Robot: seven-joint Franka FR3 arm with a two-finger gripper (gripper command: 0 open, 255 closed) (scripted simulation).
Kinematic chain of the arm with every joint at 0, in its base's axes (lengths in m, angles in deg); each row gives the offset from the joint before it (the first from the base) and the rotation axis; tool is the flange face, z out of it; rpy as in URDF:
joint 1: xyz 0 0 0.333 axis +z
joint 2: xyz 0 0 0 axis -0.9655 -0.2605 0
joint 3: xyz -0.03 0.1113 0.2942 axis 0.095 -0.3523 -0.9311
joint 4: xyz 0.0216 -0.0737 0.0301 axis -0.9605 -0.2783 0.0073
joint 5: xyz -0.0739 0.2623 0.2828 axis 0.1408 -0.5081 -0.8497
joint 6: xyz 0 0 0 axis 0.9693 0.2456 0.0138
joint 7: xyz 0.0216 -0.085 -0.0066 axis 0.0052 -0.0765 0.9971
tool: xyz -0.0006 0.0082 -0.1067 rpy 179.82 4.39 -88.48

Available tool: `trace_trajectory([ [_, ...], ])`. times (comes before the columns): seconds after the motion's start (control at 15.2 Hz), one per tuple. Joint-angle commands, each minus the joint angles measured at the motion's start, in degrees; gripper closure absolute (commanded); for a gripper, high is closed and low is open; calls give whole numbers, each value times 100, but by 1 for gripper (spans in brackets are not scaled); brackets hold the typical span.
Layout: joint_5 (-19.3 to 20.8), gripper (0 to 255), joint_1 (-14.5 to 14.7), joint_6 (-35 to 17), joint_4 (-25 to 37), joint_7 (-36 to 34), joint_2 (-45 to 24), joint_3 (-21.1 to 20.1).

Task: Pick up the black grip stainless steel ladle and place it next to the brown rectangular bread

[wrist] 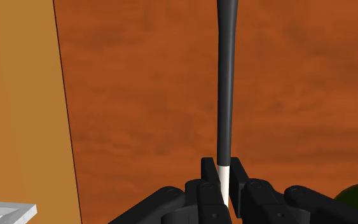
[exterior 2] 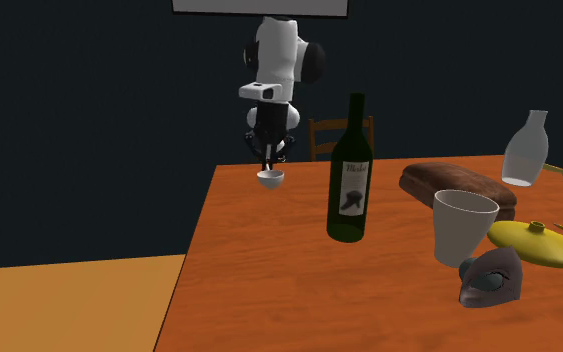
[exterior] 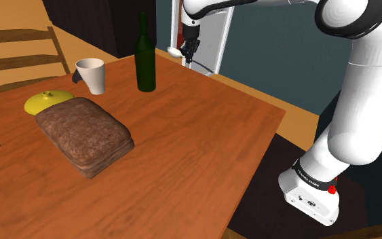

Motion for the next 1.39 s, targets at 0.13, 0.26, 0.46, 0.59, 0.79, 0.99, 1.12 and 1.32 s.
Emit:
trace_trajectory([
  [0.13,-14,255,-3,288,259,43,30,0],
  [0.26,-19,255,0,438,403,59,37,-2],
  [0.46,-25,255,5,668,635,82,35,-4],
  [0.59,-28,255,9,825,802,97,26,-5],
  [0.79,-17,255,136,773,428,-109,327,-71],
  [0.99,-5,255,323,647,-135,-434,728,-184],
  [1.12,-2,255,449,586,-455,-656,964,-267],
  [1.32,-7,255,637,525,-864,-996,1275,-405],
])
